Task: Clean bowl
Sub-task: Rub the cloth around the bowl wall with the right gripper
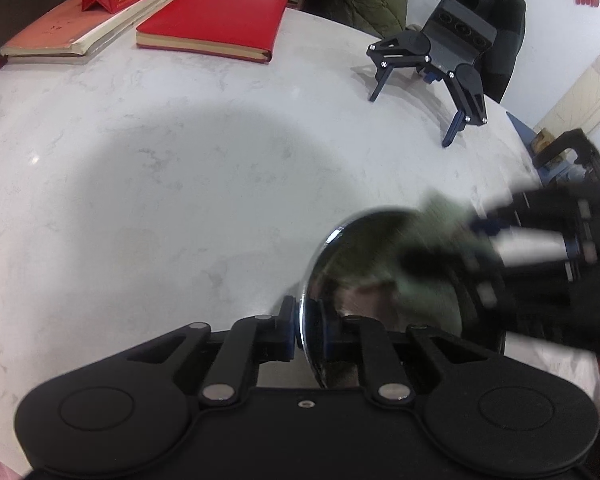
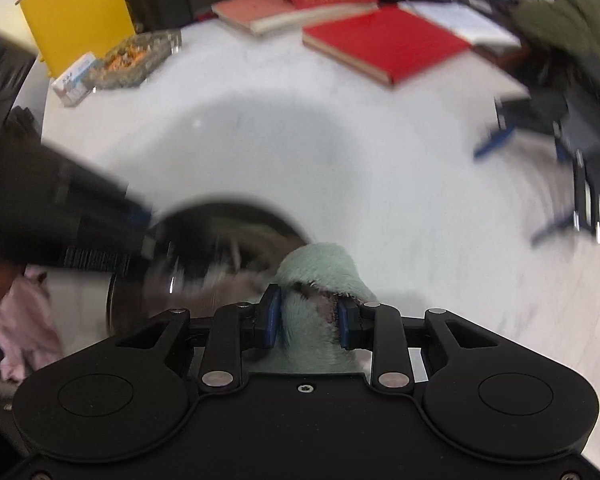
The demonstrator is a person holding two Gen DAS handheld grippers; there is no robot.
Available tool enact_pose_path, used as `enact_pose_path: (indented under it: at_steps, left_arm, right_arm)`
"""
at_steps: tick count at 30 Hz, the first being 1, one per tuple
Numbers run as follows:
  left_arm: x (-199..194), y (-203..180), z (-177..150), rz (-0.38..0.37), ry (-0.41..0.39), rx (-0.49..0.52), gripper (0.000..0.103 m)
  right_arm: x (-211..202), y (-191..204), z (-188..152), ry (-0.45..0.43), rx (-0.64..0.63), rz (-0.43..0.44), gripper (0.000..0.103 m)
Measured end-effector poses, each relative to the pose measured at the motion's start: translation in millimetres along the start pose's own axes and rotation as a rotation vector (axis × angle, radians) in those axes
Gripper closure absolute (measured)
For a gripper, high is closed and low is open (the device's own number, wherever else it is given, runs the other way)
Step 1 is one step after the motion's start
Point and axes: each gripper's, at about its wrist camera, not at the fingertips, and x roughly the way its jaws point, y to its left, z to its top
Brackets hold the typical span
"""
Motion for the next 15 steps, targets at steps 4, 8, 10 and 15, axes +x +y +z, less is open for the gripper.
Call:
enact_pose_path:
  at_steps: [4,8,10,15]
  left_arm:
    - [-0.2,-2.4,-1.9,0.004,-0.011,-0.005,0.092]
    - [0.2,1.2,-3.2,-0.013,-0.018,-0.032,0.092]
    - [0.0,-0.6,-3.2,-0.008,-0.017,-0.019,0.092]
    - [-0.9,-0.9,-3.6,0.002,-0.005,-0.001,0.092]
  right_arm:
    - [1.2,-8.2,-0.7,-0.003,0.029,0.011,0.076]
    - [-8.4,-11.7,-35.6,0.069,0.101,0.026,0.076]
    - [-10.8,-7.5,-35.6,0.075,0.09,0.023,0.076]
    - [-4.7,-1.6,-5.9,0.008,0.027,0.002,0.076]
